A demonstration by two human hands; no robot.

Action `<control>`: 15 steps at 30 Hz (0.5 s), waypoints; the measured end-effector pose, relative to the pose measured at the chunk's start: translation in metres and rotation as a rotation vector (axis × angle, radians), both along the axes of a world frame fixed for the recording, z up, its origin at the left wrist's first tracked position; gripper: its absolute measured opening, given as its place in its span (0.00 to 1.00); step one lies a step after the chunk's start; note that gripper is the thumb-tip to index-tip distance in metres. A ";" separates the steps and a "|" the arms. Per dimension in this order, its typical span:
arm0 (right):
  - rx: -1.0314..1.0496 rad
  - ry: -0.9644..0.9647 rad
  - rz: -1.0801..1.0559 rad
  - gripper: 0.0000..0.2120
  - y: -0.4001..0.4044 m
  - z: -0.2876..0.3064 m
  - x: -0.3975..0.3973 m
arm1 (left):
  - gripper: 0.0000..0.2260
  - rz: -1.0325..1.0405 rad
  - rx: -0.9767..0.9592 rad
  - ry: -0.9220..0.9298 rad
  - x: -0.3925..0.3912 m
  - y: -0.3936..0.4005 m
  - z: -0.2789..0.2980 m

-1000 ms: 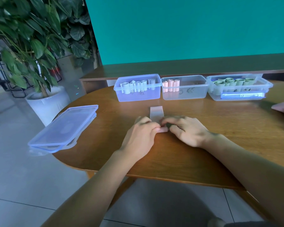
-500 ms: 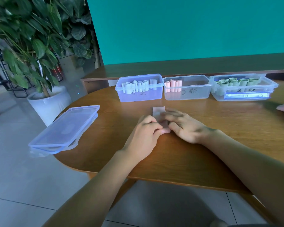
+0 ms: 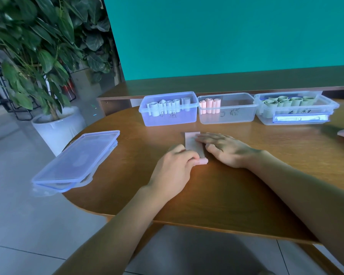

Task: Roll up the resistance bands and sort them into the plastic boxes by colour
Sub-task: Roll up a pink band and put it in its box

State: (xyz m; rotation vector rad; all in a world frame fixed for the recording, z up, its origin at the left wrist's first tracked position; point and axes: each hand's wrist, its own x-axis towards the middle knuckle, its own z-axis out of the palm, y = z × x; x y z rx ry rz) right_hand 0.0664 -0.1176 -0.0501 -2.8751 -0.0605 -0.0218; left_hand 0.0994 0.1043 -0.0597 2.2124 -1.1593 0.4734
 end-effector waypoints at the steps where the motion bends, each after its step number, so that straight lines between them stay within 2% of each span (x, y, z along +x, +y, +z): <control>1: -0.009 0.004 -0.002 0.23 -0.003 0.000 0.003 | 0.10 -0.005 -0.001 0.004 0.000 0.000 0.000; 7: -0.033 0.002 -0.002 0.23 -0.011 -0.001 0.013 | 0.10 -0.019 0.051 -0.006 0.008 -0.002 -0.001; 11: -0.038 -0.006 -0.009 0.23 -0.012 -0.002 0.014 | 0.10 -0.036 0.011 0.055 0.014 -0.008 -0.002; 15: -0.024 -0.006 -0.008 0.23 -0.012 -0.001 0.014 | 0.11 -0.047 0.075 0.043 0.017 -0.009 -0.002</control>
